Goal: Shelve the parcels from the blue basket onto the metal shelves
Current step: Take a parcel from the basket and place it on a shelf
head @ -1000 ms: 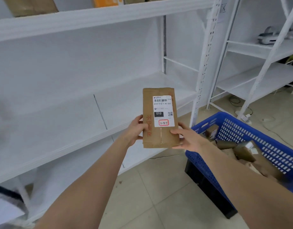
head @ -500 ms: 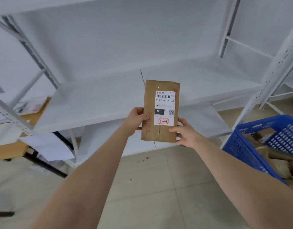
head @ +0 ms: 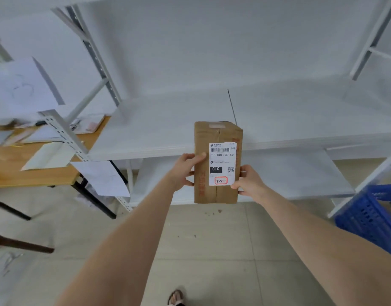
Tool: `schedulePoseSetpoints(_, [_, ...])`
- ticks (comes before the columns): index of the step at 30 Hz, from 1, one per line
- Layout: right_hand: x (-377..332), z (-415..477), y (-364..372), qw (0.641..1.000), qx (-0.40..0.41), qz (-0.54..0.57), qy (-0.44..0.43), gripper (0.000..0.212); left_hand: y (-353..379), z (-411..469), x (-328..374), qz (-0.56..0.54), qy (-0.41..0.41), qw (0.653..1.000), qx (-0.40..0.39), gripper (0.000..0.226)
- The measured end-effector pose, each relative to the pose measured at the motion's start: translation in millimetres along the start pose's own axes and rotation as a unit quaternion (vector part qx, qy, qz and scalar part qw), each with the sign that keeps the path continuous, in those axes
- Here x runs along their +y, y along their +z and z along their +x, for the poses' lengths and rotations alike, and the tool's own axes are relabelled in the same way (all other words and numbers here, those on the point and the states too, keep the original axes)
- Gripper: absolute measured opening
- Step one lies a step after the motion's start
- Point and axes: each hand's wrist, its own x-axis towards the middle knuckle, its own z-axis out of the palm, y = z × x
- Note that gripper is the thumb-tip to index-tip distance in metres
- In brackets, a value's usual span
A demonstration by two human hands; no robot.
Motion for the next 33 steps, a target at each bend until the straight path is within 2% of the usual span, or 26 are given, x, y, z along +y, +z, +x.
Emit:
schedulePoseSetpoints(3, [8.1, 13.4, 35.5, 0.998, 0.014, -0.068, -0.007, 0.045, -36.5, 9.9, -9.9, -0.016, -0.025, 0.999, -0.025, 0.084])
schedulePoseSetpoints(9, [35.6, 44.2, 125.9, 0.981, 0.03, -0.191, 0.016, 0.045, -124.1, 52.1, -48.3, -0.012, -0.112, 0.991, -0.067, 0.1])
schedulePoseSetpoints(11, [50.3, 55.6, 159.4, 0.977, 0.032, -0.21, 0.027, 0.044, -153.2, 66.3, -65.9, -0.019, -0.132, 0.989, -0.068, 0.098])
schedulePoseSetpoints(15, [80.8, 74.0, 216.8, 0.974, 0.034, -0.218, 0.047, 0.046, -196.7, 90.6, -101.6, -0.024, -0.158, 0.984, -0.085, 0.074])
schedulePoseSetpoints(19, [116.6, 99.2, 258.0, 0.972, 0.024, -0.223, 0.066, 0.046, -226.2, 119.9, -146.7, -0.03, -0.184, 0.979, -0.082, 0.072])
schedulePoseSetpoints(24, [150.3, 158.7, 289.4, 0.971, 0.038, -0.234, 0.033, 0.038, -243.2, 179.0, -188.1, -0.058, -0.162, 0.984, -0.056, 0.073])
schedulePoseSetpoints(33, [183.1, 288.4, 334.4, 0.972, 0.109, -0.204, -0.04, 0.02, -262.7, 292.7, -223.0, -0.117, -0.084, 0.99, 0.001, 0.077])
